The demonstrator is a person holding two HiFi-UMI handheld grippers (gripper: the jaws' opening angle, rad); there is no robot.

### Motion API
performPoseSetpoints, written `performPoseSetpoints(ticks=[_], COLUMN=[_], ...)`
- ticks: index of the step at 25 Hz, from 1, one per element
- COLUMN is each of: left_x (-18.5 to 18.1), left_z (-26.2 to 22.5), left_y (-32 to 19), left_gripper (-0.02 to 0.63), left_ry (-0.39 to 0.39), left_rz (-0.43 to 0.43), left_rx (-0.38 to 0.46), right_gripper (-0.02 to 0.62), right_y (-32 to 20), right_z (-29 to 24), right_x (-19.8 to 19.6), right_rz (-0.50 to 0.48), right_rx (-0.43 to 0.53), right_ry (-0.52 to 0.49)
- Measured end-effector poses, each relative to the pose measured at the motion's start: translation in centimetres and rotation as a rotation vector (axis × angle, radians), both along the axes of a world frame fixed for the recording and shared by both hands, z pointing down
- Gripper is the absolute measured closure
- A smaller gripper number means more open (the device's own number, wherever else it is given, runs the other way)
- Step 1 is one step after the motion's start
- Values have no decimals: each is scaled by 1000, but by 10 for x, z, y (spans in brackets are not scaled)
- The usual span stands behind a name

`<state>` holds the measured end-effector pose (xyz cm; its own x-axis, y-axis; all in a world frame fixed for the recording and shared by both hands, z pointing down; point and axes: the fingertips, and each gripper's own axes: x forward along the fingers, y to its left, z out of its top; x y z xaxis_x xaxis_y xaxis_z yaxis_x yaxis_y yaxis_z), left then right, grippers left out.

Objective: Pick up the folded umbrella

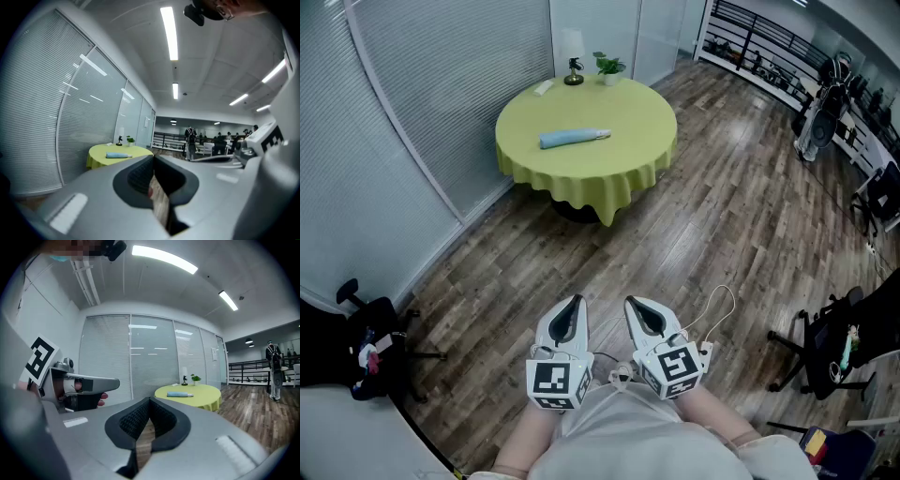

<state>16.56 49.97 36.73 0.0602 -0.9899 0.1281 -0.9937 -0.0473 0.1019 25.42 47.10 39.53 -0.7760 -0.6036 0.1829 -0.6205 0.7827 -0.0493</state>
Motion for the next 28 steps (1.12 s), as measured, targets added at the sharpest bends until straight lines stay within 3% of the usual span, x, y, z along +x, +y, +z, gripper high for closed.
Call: performPoseSetpoints(ticks=[11,28], left_x=[6,26], left_z=[4,32], left_y=[-18,-82], left_gripper=[600,599], left_ry=[-13,-3], left_rz=[-16,-90], left_rx=[-19,-40], right_gripper=[595,595], right_y=[-18,-94], right_z=[5,40], right_x=[8,47], right_rz=[-5,-28], right_rx=[-21,-91], right_ry=[-13,-6])
